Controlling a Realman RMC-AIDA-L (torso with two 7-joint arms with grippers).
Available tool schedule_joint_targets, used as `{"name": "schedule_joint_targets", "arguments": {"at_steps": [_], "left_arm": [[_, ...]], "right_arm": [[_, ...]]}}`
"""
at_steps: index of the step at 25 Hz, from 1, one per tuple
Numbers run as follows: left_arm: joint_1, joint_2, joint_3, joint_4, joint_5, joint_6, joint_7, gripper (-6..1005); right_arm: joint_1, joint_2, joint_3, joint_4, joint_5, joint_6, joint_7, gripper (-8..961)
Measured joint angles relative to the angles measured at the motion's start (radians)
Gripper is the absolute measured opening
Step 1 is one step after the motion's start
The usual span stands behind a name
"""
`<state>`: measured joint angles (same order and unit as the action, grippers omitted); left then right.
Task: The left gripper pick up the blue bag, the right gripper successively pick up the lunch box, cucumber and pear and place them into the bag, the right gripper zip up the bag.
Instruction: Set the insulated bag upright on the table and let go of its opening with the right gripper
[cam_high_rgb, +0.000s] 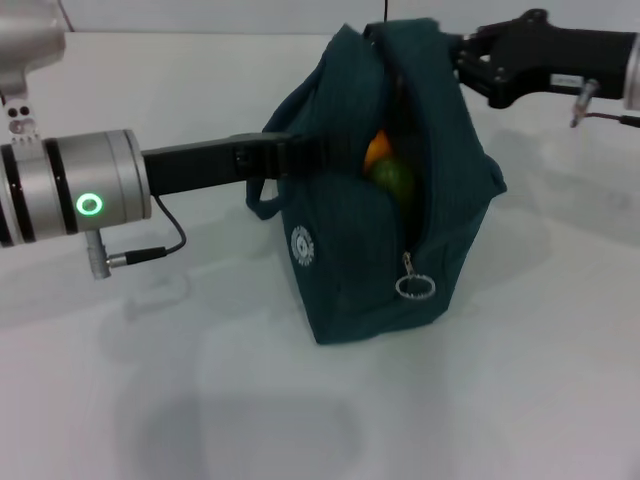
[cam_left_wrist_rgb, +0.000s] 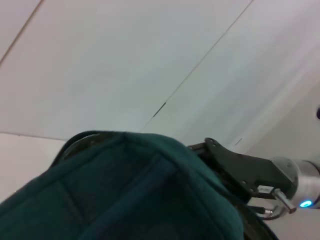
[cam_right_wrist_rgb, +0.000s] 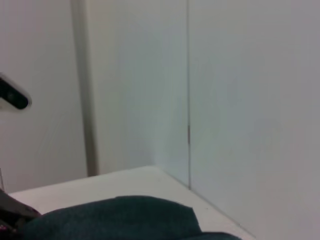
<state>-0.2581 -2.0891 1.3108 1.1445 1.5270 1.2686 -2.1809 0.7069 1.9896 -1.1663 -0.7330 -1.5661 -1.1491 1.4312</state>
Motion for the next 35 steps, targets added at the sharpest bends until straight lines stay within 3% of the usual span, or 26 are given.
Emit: {"name": "schedule_joint_targets", "arguments": {"at_steps": [7, 25, 35], "left_arm": [[0.029, -0.001, -0.001, 0.006, -0.011, 0.005, -0.004, 49], [0.014, 0.006, -0.032, -0.097, -0.025, 0.006, 0.025, 49], [0.022, 0.006, -0.032, -0.114, -0.026, 0.009, 0.026, 49]], "right_arm": [[0.038, 0.021, -0.006, 0.036, -0.048, 0.037, -0.011, 100], [0.046, 0.025, -0.010, 0.037, -0.038, 0.074, -0.012, 164], [-0.003, 0.027, -0.015, 0.017, -0.036, 0.039, -0.012, 217]]}}
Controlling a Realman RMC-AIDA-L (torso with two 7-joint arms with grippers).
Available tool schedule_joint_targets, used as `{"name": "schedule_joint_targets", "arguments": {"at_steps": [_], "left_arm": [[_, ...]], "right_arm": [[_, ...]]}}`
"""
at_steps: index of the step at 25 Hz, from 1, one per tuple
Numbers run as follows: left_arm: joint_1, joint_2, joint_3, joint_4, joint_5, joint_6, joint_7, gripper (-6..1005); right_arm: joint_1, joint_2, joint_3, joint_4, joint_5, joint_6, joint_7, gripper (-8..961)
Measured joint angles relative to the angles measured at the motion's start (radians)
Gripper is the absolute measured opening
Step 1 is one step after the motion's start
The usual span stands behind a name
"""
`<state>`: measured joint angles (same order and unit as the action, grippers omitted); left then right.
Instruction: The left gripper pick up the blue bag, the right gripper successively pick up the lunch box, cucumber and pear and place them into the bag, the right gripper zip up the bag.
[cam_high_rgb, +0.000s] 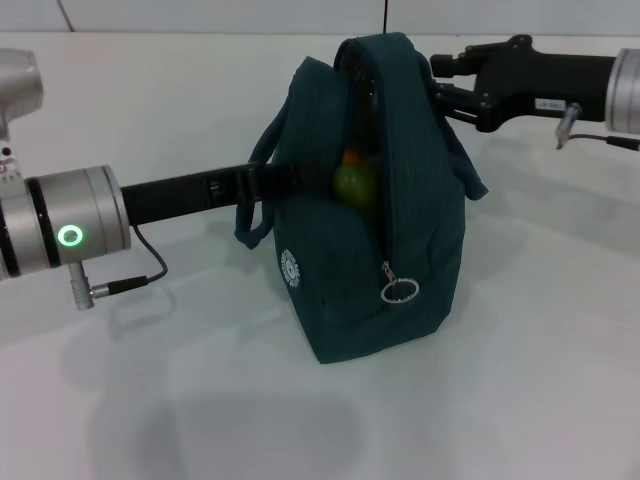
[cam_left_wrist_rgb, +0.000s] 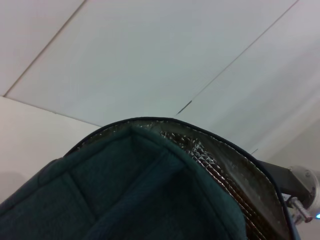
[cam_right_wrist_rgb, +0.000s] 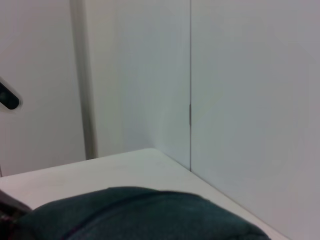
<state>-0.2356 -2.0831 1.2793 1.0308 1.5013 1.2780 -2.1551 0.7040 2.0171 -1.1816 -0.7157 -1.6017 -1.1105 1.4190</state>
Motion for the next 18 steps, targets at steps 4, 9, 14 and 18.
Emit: {"name": "schedule_joint_targets", "arguments": {"at_steps": [4, 9, 14, 18], "left_arm": [[0.000, 0.000, 0.000, -0.004, 0.000, 0.000, 0.000, 49], [0.002, -0.002, -0.016, -0.016, 0.001, 0.005, 0.001, 49], [0.002, -0.002, -0.046, -0.031, -0.001, 0.029, 0.010, 49], [-0.003, -0.002, -0.064, -0.041, -0.001, 0.045, 0.013, 49]], "right_arm": [[-0.055, -0.002, 0.010, -0.058, 0.015, -0.025, 0.002, 297], [-0.158, -0.003, 0.013, -0.140, 0.105, -0.101, -0.041, 397], [-0.237, -0.005, 0.013, -0.185, 0.167, -0.330, -0.144, 583], [-0.271, -0.007, 0.006, -0.176, 0.152, -0.493, -0.174, 705]]}}
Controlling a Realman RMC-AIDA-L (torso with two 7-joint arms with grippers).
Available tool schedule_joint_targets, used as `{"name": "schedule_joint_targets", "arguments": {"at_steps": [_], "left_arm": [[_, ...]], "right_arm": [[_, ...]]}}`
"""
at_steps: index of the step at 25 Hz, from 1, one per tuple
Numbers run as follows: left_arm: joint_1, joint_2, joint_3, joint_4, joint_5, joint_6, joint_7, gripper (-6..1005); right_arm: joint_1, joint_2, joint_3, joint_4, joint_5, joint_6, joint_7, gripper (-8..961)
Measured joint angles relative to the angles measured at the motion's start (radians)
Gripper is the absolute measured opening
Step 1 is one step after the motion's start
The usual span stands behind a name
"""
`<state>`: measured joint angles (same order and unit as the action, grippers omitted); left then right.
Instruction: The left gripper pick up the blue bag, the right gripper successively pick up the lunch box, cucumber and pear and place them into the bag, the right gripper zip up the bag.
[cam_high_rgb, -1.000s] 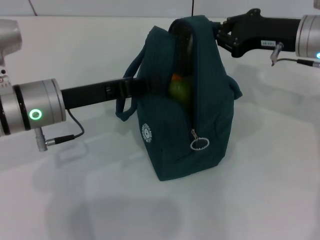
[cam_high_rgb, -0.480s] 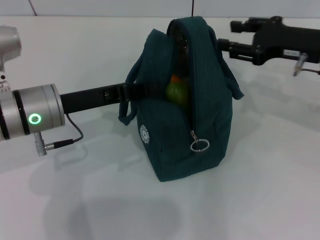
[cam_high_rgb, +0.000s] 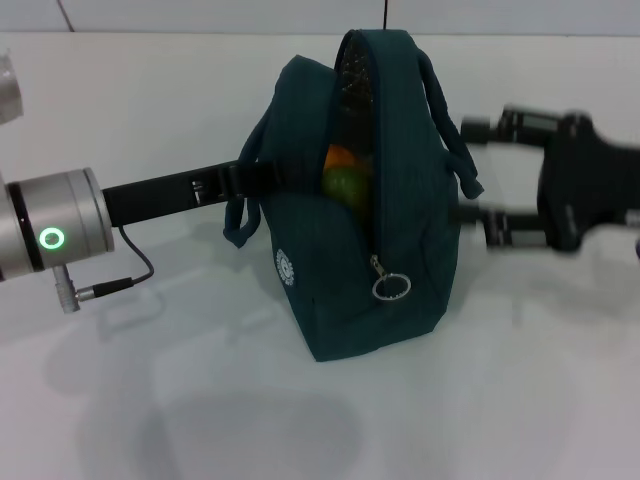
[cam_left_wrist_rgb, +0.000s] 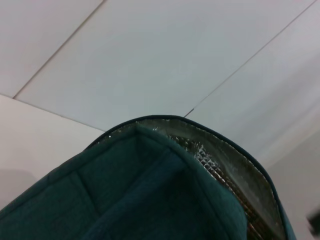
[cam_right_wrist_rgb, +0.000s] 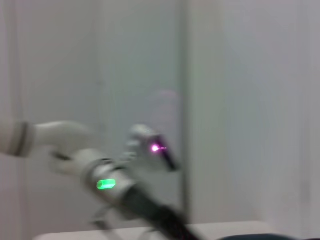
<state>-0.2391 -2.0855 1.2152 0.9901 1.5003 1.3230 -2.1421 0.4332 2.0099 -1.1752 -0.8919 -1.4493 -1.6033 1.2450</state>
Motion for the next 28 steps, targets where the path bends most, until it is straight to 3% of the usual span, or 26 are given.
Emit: {"name": "schedule_joint_targets", "arguments": {"at_steps": [2, 7, 16, 28], "left_arm": [[-0.002, 0.000, -0.004, 0.000, 0.000, 0.002, 0.000, 49], [-0.006, -0.001, -0.007, 0.000, 0.000, 0.002, 0.000, 49], [-0.010, -0.004, -0.007, 0.000, -0.001, 0.002, 0.001, 49], [-0.033, -0.004, -0.007, -0.031, -0.002, -0.001, 0.005, 50]], "right_arm": [[-0.012, 0.000, -0.003, 0.008, -0.020, -0.062, -0.007, 759], [-0.008, 0.001, -0.014, 0.046, -0.131, -0.141, 0.008, 761], [0.107, 0.003, -0.030, 0.288, -0.191, -0.023, 0.029, 753], [0.128, 0.012, -0.051, 0.308, -0.186, 0.066, 0.022, 731]]}}
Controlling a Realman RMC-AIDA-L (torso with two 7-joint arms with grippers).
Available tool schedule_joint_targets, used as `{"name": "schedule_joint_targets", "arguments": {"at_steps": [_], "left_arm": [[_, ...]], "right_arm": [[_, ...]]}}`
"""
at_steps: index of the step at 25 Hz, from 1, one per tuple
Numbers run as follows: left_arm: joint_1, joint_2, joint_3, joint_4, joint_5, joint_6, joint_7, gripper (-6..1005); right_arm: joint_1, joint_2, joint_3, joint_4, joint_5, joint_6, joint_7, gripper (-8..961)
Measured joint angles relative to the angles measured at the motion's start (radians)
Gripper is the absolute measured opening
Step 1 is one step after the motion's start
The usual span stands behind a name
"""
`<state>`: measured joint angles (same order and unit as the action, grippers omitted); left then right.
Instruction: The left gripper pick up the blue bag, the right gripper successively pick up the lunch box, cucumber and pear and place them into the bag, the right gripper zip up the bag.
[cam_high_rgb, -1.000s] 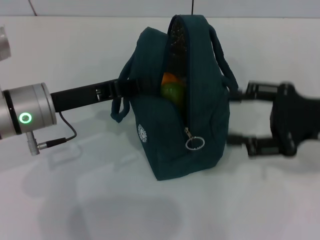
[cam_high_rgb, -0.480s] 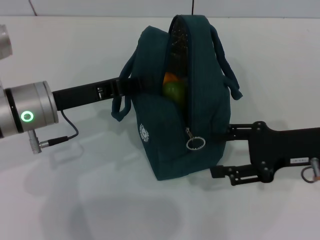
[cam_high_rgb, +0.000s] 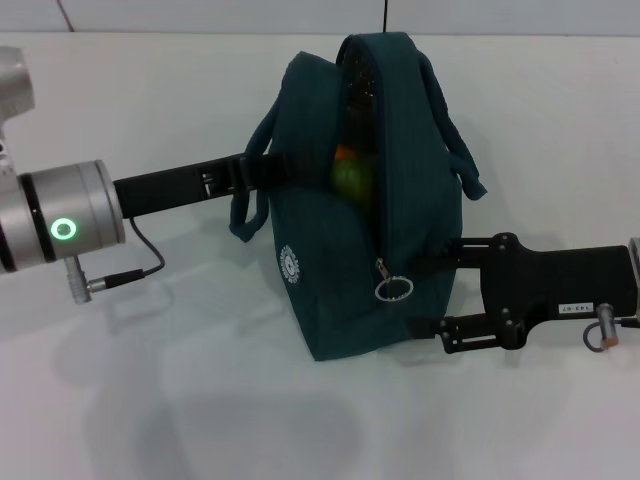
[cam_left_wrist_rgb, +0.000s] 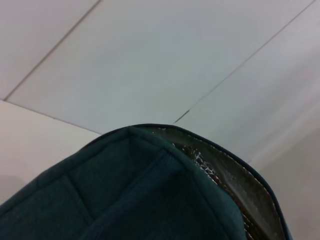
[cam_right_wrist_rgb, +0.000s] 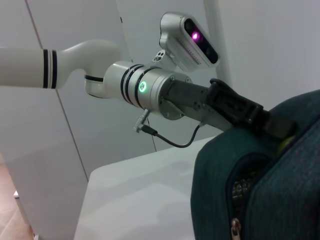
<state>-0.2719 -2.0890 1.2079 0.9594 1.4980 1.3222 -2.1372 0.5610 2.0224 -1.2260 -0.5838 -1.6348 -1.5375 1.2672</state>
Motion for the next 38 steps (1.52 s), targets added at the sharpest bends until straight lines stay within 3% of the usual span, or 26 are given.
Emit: {"name": "schedule_joint_targets", "arguments": {"at_steps": [27, 38], "left_arm": [[-0.017, 0.003, -0.002, -0.019, -0.010, 0.007, 0.005, 50], [-0.018, 0.004, -0.002, -0.019, -0.010, 0.017, 0.005, 50]], "right_arm": [[0.024, 0.005, -0.105, 0.002, 0.069, 0.072, -0.006, 649], [0.024, 0.006, -0.202, 0.002, 0.140, 0.125, -0.015, 617]]}}
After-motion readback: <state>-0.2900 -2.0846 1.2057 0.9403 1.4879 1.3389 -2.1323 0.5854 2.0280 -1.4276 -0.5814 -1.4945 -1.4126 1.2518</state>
